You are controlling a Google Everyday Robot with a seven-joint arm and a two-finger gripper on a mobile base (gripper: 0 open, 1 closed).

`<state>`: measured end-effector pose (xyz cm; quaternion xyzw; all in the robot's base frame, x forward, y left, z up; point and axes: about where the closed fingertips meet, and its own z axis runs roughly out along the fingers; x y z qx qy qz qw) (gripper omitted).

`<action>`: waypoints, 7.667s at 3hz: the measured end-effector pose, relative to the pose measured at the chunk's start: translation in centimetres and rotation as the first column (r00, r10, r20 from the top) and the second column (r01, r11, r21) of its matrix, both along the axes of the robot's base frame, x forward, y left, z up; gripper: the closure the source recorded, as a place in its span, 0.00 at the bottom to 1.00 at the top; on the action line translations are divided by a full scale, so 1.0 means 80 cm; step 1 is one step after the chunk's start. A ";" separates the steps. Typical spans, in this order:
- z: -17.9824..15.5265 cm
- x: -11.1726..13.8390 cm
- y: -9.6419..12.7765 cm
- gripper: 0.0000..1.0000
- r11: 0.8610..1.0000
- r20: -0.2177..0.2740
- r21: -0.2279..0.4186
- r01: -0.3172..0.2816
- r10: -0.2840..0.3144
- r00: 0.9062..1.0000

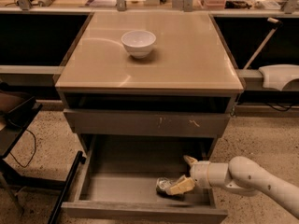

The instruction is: Pick 7up can from middle drawer and place on counter

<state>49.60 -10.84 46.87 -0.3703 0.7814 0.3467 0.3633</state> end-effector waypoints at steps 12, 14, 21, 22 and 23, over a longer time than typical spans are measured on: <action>-0.123 0.006 0.012 0.13 0.925 0.054 -0.354 0.139 -0.128 0.990; -0.123 0.006 0.012 0.49 0.925 0.054 -0.354 0.139 -0.128 0.990; 0.409 0.028 -0.157 1.00 0.926 0.379 -0.260 0.272 -0.162 0.911; 0.409 0.028 -0.157 1.00 0.926 0.379 -0.260 0.272 -0.162 0.911; 0.465 0.017 -0.132 1.00 0.918 0.482 -0.285 0.275 -0.111 0.869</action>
Offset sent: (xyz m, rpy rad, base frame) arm -0.0059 0.0115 -0.0148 -0.1332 -0.0373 0.0173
